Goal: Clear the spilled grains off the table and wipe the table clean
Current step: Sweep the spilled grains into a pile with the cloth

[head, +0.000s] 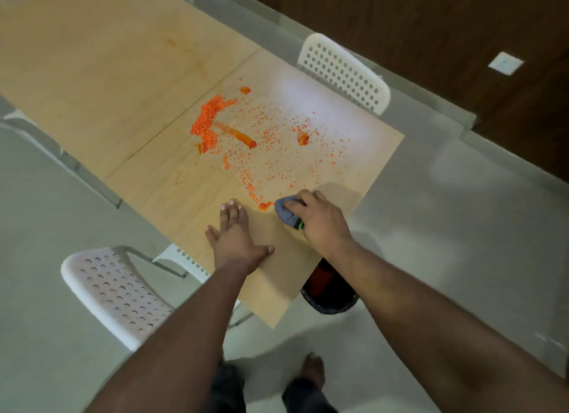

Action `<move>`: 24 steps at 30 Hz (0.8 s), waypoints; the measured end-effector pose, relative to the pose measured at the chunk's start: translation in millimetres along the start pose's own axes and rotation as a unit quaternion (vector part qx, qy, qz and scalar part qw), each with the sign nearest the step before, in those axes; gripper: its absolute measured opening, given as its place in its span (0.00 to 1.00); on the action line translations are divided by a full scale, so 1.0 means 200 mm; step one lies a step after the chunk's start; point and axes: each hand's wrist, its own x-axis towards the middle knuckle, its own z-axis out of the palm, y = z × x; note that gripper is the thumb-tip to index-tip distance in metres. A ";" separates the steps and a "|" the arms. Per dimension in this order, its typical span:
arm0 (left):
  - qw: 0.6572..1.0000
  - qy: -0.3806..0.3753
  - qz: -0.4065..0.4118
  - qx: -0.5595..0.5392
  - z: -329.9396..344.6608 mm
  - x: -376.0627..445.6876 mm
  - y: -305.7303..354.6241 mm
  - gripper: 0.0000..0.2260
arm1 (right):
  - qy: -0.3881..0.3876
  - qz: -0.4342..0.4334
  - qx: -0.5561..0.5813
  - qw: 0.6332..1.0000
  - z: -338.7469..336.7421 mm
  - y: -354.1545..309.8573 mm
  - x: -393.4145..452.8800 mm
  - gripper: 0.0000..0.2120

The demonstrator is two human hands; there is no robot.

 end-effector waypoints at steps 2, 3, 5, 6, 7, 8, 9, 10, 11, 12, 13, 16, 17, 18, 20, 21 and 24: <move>1.000 -0.005 -0.016 -0.007 0.00 0.00 0.02 0.59 | 0.006 -0.005 -0.005 1.000 -0.04 0.06 0.12 0.26; 1.000 -0.007 -0.020 -0.006 0.00 0.00 0.02 0.59 | 0.007 -0.005 -0.004 1.000 -0.06 0.07 0.16 0.25; 0.999 -0.010 -0.031 0.001 -0.01 0.00 0.04 0.59 | 0.009 -0.005 0.004 1.000 -0.08 0.09 0.19 0.24; 0.999 -0.013 -0.035 -0.001 -0.01 0.00 0.04 0.59 | 0.015 -0.009 0.008 1.000 -0.09 0.10 0.16 0.23; 0.999 -0.014 -0.040 -0.008 -0.01 0.01 0.05 0.60 | 0.017 -0.019 0.007 1.000 -0.09 0.11 0.12 0.22; 0.999 -0.014 -0.045 -0.014 -0.01 0.01 0.06 0.60 | 0.016 -0.034 0.006 0.999 -0.08 0.12 0.05 0.22; 0.999 -0.014 -0.050 -0.016 -0.01 0.01 0.06 0.60 | 0.012 -0.050 0.002 0.999 -0.07 0.13 -0.02 0.23; 0.998 -0.018 -0.056 -0.014 -0.02 0.01 0.07 0.61 | 0.003 -0.065 -0.004 0.998 -0.06 0.16 -0.10 0.23; 0.998 -0.024 -0.065 -0.012 -0.02 0.01 0.09 0.60 | -0.011 -0.080 -0.016 0.997 -0.05 0.20 -0.16 0.24; 0.997 -0.029 -0.075 -0.011 -0.02 0.01 0.11 0.60 | -0.026 -0.087 -0.025 0.996 -0.04 0.24 -0.21 0.25; 0.996 -0.032 -0.086 -0.012 -0.02 0.02 0.15 0.59 | -0.038 -0.090 -0.031 0.995 -0.04 0.29 -0.23 0.27; 0.991 -0.030 -0.121 -0.049 -0.01 0.05 0.28 0.56 | -0.050 -0.098 -0.042 0.993 -0.06 0.39 -0.12 0.28; 0.988 -0.022 -0.138 -0.058 0.00 0.04 0.31 0.58 | -0.047 -0.098 -0.045 0.993 -0.06 0.38 -0.06 0.27; 0.986 -0.011 -0.152 -0.062 0.01 0.04 0.34 0.61 | -0.042 -0.093 -0.047 0.994 -0.07 0.39 0.00 0.25; 0.983 0.011 -0.173 -0.068 0.04 0.06 0.38 0.67 | -0.035 -0.085 -0.041 0.995 -0.10 0.40 0.15 0.23; 0.980 0.013 -0.184 -0.079 0.05 0.07 0.40 0.69 | -0.037 -0.091 -0.040 0.994 -0.12 0.40 0.24 0.23; 0.975 0.029 -0.203 -0.080 0.07 0.06 0.46 0.71 | -0.045 -0.110 -0.048 0.992 -0.18 0.40 0.42 0.24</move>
